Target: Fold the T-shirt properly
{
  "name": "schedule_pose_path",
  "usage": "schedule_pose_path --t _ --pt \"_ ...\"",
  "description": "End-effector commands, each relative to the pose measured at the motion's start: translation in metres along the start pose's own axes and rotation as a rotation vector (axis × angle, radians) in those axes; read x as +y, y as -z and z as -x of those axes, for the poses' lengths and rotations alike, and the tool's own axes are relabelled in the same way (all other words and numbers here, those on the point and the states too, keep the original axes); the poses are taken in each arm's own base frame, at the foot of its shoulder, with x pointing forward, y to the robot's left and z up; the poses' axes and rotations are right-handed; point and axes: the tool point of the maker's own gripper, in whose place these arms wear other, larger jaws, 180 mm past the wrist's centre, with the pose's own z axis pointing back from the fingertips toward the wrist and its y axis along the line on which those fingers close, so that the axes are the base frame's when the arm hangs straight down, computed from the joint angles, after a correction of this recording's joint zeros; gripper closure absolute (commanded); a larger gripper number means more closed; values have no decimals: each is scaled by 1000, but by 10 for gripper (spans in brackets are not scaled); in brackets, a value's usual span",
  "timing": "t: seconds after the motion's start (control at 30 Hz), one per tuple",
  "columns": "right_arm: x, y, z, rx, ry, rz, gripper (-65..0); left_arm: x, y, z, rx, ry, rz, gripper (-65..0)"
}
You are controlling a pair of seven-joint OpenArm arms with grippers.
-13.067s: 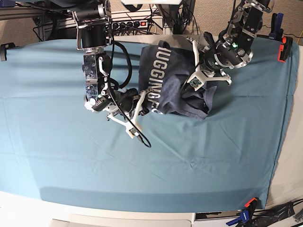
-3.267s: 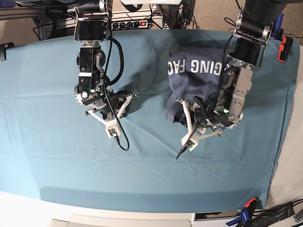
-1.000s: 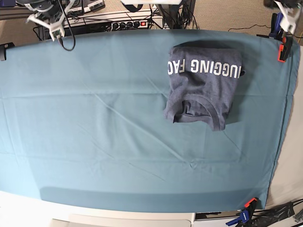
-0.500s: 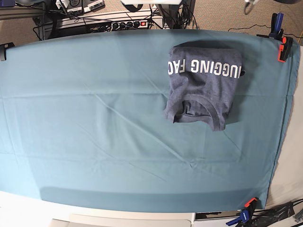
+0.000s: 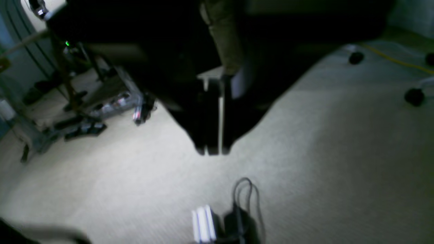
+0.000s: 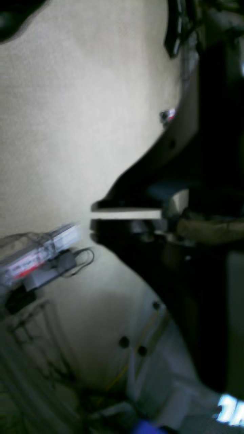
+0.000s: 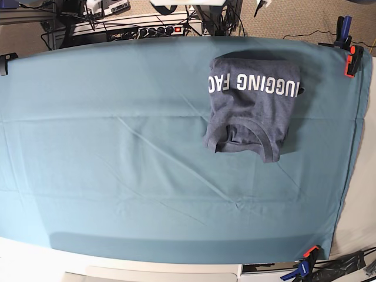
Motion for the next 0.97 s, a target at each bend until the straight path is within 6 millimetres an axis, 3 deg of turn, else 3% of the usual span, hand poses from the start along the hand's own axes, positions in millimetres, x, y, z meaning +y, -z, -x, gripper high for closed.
schedule_pose_path --t 0.0,0.1,0.2,0.33,0.43,0.53,0.67,0.93 --pt "-9 0 -16 -61 14 34 -50 3 3 -3 -15 -7 -17 0" --pt "-13 8 -45 -166 14 133 -50 21 10 -37 -133 -47 -106 0" --pt "-4 13 -69 -201 -47 178 -50 31 17 -58 -170 -77 -181 0" --pt "22 20 -100 -244 -74 189 -50 13 30 -79 -175 -48 -178 0" --pt "50 27 -111 -258 -73 155 -50 -6 34 -96 -195 -46 -160 0" --pt "66 33 -107 -240 -68 128 -50 -19 36 -105 -210 -49 -151 0" --pt "68 35 -99 -220 -66 124 -50 -34 39 -107 -209 -51 -127 0" --pt "67 36 -96 -216 -65 125 -50 -36 39 -108 -213 -68 -121 0"
